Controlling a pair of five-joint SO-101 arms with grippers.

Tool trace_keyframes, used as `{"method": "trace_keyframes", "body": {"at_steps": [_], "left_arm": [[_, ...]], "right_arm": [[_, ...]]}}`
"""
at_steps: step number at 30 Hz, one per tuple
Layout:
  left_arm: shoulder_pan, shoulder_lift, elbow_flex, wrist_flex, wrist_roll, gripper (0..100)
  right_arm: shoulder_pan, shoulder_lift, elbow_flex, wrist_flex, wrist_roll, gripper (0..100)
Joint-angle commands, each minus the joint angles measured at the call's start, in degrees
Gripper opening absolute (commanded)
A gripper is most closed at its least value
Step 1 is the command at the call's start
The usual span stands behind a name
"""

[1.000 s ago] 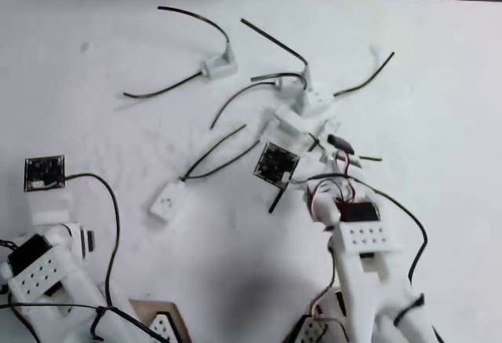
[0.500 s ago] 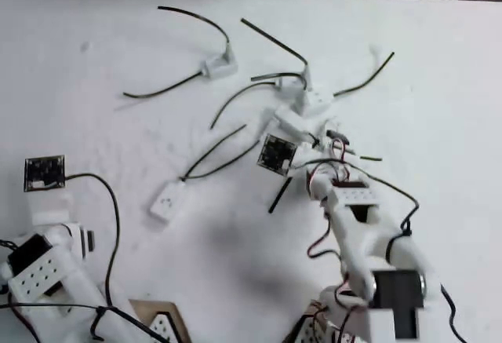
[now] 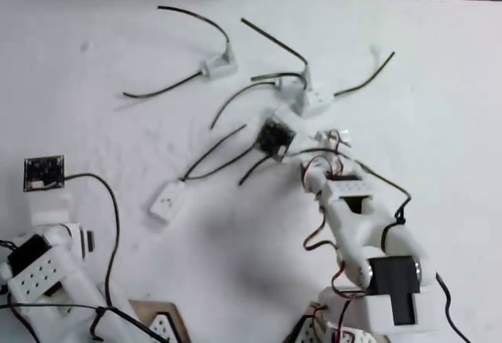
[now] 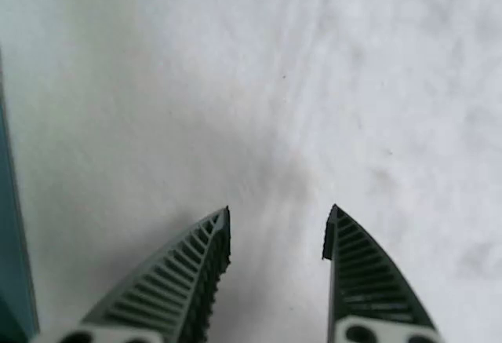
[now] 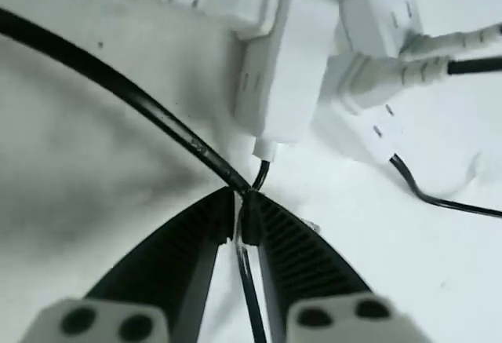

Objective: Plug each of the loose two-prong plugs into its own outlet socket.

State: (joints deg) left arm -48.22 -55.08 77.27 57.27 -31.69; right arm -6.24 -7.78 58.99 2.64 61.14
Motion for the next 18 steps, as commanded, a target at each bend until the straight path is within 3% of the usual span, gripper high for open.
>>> {"method": "trace_keyframes", "body": {"at_steps": [1, 11, 16, 18], "left_arm": [[0.57, -0.84, 0.0, -0.79, -0.44, 20], [0.57, -0.84, 0.0, -0.79, -0.44, 20], [0.57, -0.84, 0.0, -0.79, -0.44, 20], [0.57, -0.84, 0.0, -0.79, -0.44, 20]], "right_arm": [[0.04, -8.31, -1.93, 6.2, -6.86, 1.7], [-4.88, -27.56, -11.96, 45.41, -24.62, 1.7], [-4.53, -25.71, -13.54, 45.05, -21.19, 2.7], [-2.59, -22.99, -13.63, 43.82, -17.23, 8.3]]}}
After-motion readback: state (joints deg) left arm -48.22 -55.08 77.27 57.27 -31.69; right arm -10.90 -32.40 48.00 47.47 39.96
